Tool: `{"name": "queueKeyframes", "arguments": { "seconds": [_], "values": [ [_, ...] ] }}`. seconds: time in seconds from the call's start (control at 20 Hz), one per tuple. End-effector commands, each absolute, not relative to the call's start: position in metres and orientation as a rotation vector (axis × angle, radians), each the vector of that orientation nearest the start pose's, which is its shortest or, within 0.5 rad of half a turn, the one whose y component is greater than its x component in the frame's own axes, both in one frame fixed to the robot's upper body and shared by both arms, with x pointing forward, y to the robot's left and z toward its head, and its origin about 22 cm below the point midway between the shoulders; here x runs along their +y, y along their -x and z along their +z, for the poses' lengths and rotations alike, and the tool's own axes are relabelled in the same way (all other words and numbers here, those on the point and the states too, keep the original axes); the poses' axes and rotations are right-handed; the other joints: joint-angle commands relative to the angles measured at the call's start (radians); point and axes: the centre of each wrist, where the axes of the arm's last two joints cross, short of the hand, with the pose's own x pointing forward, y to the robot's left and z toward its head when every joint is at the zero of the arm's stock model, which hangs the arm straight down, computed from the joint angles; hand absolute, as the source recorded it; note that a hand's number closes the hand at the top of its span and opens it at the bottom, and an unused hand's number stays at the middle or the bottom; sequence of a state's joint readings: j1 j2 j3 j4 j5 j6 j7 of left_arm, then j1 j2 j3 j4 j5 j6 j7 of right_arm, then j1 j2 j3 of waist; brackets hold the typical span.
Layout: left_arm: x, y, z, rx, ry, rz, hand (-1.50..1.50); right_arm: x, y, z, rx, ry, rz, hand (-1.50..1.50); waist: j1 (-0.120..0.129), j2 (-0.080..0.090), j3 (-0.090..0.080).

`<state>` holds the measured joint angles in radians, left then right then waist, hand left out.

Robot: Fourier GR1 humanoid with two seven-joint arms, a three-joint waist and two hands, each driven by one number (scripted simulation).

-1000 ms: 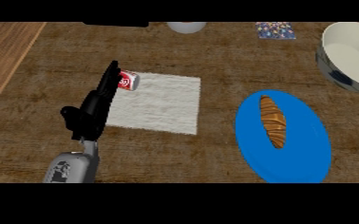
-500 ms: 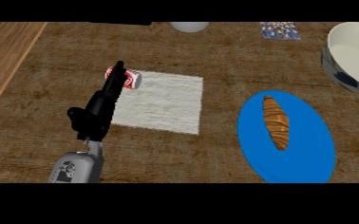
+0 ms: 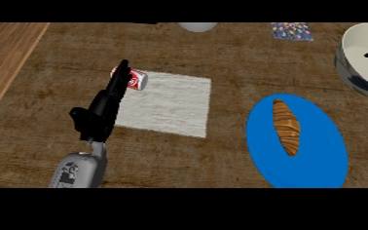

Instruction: Pick the bell pepper from the plate and place it in the bowl

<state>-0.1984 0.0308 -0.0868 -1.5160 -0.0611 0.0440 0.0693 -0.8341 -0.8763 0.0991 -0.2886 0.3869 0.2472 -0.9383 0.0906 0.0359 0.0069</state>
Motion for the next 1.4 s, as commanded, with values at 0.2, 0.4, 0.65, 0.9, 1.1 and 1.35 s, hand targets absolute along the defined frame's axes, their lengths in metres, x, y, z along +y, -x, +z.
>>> {"name": "queueKeyframes", "arguments": {
  "seconds": [0.2, 0.4, 0.65, 0.9, 1.1, 1.35],
  "values": [
    [0.19, -0.291, 0.043, -1.629, 0.006, -0.164, 0.0, -0.491, -0.367, 0.144, -1.876, 0.225, 0.867, -1.5, -0.007, 0.0, 0.002],
    [0.196, -0.279, 0.037, -1.637, -0.001, -0.146, 0.0, -0.515, -0.35, 0.157, -1.961, 0.199, 0.732, -1.5, -0.024, -0.011, 0.002],
    [0.199, -0.285, 0.039, -1.612, 0.001, -0.167, 0.0, -0.522, -0.349, 0.175, -1.906, 0.148, 0.609, -1.5, -0.023, -0.005, 0.001],
    [0.196, -0.279, 0.033, -1.619, 0.009, -0.171, 0.0, -0.531, -0.339, 0.168, -1.851, 0.079, 0.514, -1.5, -0.02, -0.001, 0.004],
    [0.199, -0.283, 0.038, -1.628, -0.013, -0.156, 0.0, -0.537, -0.334, 0.174, -1.828, 0.008, 0.501, -1.5, -0.028, 0.001, 0.006],
    [0.2, -0.281, 0.035, -1.616, -0.01, -0.152, 0.0, -0.542, -0.33, 0.183, -1.83, -0.047, 0.488, -1.5, -0.031, -0.001, 0.008]
  ]
}}
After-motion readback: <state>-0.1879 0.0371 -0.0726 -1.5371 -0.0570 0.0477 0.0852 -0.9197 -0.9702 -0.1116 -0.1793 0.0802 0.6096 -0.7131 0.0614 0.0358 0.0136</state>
